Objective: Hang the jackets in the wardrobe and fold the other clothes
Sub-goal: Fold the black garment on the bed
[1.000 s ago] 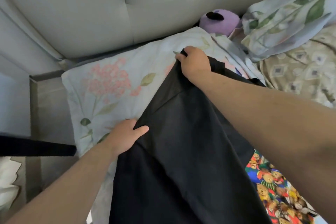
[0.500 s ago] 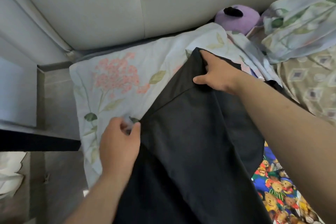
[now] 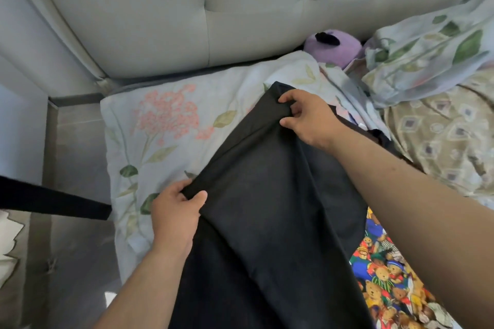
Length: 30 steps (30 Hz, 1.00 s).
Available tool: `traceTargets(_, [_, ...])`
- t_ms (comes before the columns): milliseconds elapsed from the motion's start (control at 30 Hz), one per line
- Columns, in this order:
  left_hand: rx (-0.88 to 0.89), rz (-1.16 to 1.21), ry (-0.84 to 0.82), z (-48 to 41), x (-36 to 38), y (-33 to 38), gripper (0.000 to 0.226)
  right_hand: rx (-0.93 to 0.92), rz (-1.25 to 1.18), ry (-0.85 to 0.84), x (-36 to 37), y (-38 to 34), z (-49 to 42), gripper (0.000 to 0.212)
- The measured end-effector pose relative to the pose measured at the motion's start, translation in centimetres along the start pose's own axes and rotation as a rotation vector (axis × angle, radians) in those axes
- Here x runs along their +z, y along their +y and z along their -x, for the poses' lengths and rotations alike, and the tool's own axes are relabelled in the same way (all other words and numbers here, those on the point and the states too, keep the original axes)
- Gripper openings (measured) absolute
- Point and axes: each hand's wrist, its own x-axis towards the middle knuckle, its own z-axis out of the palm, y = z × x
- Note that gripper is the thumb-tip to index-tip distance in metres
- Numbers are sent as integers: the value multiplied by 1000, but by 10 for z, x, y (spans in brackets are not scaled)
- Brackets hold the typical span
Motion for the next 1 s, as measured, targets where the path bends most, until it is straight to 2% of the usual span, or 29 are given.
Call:
traceTargets(67, [17, -46, 45, -5, -4, 7, 18, -78, 138, 38, 4, -15, -14, 27])
traceTargets(133, [85, -193, 98, -12, -11, 15, 9, -194, 265, 70, 12, -35, -33, 22])
traceTargets(200, [152, -355, 144, -15, -17, 19, 19, -271, 371, 117, 25, -55, -54, 24])
traceTargets(267, [190, -462, 156, -19, -23, 20, 32, -253, 440, 105, 45, -72, -71, 26])
traceTargets(400, [183, -578, 64, -36, -31, 20, 35, -166, 581, 26, 86, -74, -94, 26])
traceTargets(600, [288, -764, -96, -54, -40, 15, 34, -59, 589, 12, 109, -61, -107, 37])
traceTargets(700, [268, -815, -51, -49, -39, 25, 33, -42, 405, 118, 101, -61, -93, 40])
traceTargets(733, [328, -857, 0, -45, -39, 30, 28, -64, 293, 196, 92, -59, -80, 41])
traceTargets(767, [472, -898, 51, -40, -37, 33, 26, -93, 198, 278, 81, -55, -59, 42])
traceTargets(833, [877, -967, 82, -34, -28, 40, 38, -142, 121, 392, 60, -35, 1, 39])
traceTargets(867, [1058, -988, 52, -33, -19, 47, 43, -129, 130, 423, 50, -16, 39, 35])
traceTargets(933, [1301, -1026, -90, -39, 3, 64, 51, 1, 188, 452, 36, 31, 115, 27])
traceTargets(1000, [1372, -1187, -261, -51, 25, 75, 60, 240, 270, 371, 27, 80, 175, 23])
